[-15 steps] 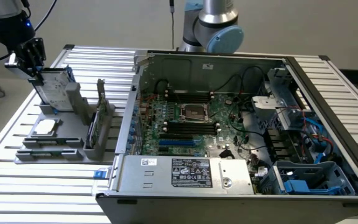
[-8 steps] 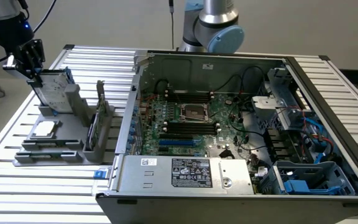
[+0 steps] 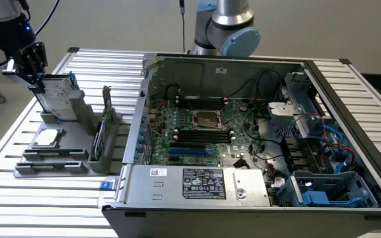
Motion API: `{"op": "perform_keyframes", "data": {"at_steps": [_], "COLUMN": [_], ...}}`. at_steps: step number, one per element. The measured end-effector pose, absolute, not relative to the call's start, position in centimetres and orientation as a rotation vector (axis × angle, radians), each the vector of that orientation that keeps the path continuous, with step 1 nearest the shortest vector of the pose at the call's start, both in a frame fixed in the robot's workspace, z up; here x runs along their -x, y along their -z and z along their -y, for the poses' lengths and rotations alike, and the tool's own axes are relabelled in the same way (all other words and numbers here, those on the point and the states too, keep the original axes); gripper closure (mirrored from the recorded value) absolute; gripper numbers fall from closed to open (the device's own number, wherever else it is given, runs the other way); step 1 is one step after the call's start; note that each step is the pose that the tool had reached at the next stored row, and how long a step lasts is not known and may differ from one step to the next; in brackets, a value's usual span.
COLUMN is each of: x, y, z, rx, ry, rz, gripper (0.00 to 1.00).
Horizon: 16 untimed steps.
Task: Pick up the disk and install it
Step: 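Pick up the disk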
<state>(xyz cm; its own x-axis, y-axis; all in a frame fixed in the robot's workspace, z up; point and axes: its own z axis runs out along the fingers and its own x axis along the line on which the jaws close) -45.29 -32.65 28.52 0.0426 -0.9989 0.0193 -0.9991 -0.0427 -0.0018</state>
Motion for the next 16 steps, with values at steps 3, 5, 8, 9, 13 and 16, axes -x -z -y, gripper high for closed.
{"op": "perform_keyframes", "data": {"at_steps": [3, 5, 8, 9, 13, 16], "x": [45.29, 45.29, 45.29, 45.29, 45.29, 45.29], "y": [-28.53, -28.52, -28.53, -28.53, -28.53, -28.66], "z": [32.66, 32.66, 32.66, 32.66, 32.66, 32.66], "rx": [-2.26, -2.26, -2.26, -2.259, -2.26, -2.26], "ry": [-0.024, -0.024, -0.024, -0.024, -0.024, -0.024], "rz": [2.165, 2.165, 2.165, 2.165, 2.165, 2.165], "gripper": [0.67, 0.67, 0.67, 0.67, 0.67, 0.67]}}
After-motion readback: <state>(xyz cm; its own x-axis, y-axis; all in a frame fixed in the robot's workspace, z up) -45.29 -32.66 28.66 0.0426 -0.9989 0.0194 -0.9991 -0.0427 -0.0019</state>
